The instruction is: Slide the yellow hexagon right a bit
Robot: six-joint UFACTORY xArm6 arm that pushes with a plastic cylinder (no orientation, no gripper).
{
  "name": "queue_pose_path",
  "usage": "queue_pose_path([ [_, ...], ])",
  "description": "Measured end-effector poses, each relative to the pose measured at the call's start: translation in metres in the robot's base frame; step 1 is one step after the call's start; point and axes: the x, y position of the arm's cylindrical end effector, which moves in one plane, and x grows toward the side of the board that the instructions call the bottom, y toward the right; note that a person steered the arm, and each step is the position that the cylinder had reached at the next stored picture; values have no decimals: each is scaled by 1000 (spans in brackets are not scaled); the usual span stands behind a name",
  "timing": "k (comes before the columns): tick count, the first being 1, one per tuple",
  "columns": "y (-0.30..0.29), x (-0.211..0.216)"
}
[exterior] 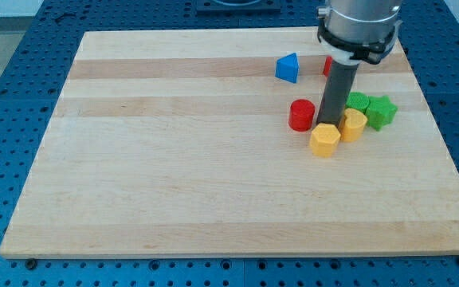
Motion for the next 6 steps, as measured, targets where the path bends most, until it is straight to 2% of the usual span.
queue_pose_path([
  [1,-34,41],
  [2,-43,49],
  [3,-65,77],
  [4,-32,111],
  [5,-18,113],
  [6,-46,107],
])
